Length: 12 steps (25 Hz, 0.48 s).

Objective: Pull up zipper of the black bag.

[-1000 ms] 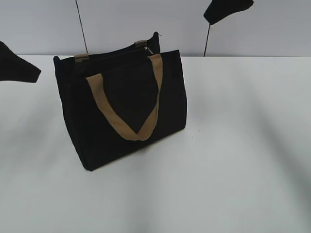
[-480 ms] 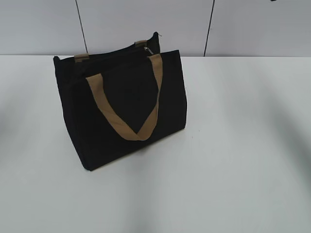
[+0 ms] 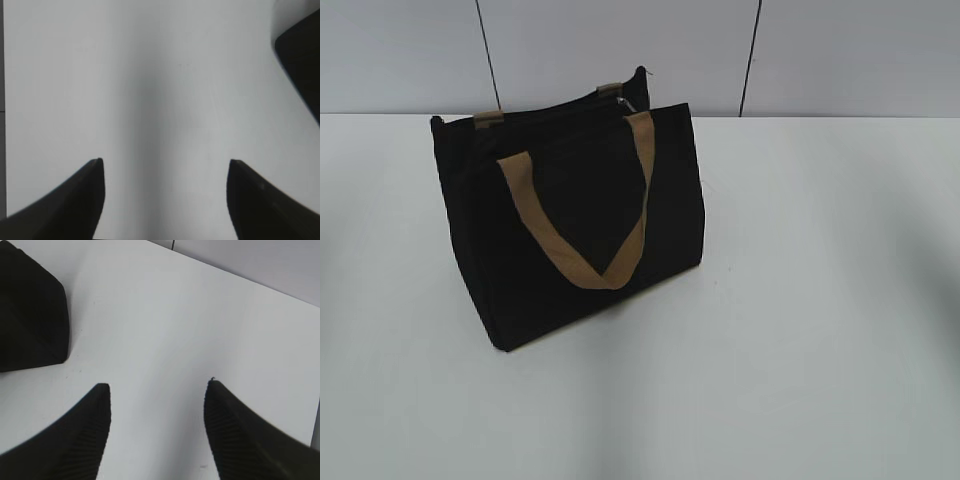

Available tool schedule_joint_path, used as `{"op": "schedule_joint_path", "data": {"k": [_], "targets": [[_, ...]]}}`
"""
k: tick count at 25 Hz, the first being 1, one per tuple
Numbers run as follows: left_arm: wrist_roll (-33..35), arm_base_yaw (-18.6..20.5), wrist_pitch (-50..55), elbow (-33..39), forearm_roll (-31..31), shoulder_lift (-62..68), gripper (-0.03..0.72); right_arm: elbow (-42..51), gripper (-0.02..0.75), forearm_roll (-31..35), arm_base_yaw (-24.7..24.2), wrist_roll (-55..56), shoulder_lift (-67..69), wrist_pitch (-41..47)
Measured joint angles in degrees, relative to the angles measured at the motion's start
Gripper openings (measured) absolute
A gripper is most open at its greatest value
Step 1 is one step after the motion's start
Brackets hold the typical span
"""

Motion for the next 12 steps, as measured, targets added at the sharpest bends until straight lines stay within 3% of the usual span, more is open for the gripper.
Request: {"op": "schedule_joint_path", "data": {"k": [12], "targets": [[-0.13, 0.00, 0.66, 14.51, -6.21, -22.94, 0.566, 34.61, 0.449, -0.13, 0.00, -0.07, -22.82, 0.04]]}}
